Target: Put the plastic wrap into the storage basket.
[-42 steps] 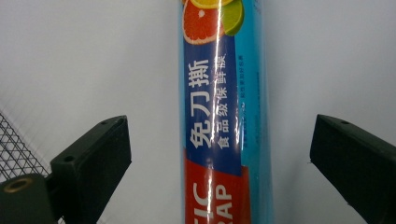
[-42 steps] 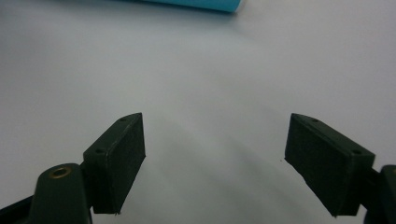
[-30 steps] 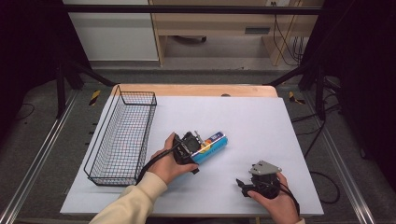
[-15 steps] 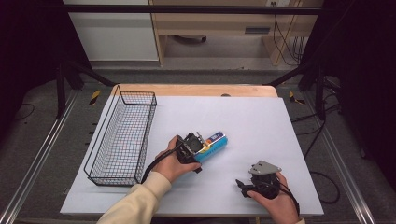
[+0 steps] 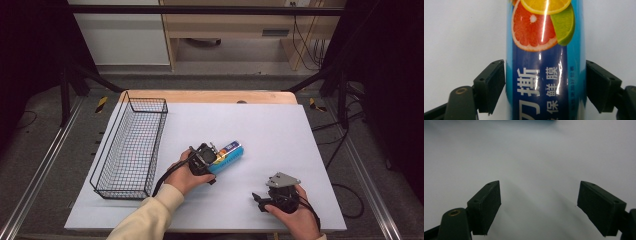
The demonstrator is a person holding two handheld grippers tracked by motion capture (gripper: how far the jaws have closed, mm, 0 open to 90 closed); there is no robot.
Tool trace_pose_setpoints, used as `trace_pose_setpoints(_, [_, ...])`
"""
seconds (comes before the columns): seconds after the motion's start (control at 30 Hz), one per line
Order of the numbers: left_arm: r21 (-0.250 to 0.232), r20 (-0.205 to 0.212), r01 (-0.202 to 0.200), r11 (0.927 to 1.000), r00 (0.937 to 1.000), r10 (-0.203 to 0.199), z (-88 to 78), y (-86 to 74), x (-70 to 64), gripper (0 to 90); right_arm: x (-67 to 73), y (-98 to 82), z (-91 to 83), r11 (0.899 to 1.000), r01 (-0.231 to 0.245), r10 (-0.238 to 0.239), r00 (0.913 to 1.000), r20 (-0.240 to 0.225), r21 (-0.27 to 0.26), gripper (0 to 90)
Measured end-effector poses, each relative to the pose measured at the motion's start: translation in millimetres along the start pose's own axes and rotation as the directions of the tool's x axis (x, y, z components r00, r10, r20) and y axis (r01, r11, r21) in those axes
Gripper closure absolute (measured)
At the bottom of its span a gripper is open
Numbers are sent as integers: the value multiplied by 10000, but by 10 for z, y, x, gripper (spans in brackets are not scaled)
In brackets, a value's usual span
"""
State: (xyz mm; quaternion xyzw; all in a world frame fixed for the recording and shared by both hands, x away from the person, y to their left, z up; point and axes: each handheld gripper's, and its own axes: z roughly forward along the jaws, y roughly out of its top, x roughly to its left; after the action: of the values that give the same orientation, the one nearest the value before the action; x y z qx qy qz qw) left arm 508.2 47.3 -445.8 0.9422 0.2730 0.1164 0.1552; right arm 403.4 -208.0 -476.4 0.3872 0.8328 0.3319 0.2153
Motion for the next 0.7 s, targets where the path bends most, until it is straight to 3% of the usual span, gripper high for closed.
trace_pose_setpoints(0.13, [90, 163, 54, 9999, 9999, -55, 16, -7, 13, 312, -2, -3, -4, 10000, -63, 63, 10000, -15, 2, 194])
trace_pose_setpoints(0.3, [91, 202, 186, 9998, 9996, -188, 14, -7, 23, 318, -1, -2, -5, 10000, -55, 55, 10000, -22, -9, 194])
trace_pose_setpoints(0.47, [130, -158, 135, 9998, 9998, -133, 11, 3, -43, 320, -2, -3, -5, 10000, -59, 59, 10000, -29, -14, 194])
trace_pose_setpoints(0.7, [153, -72, 175, 9997, 9998, -174, -17, 7, -52, 320, -7, -4, -7, 10000, -81, 81, 10000, -25, -8, 194])
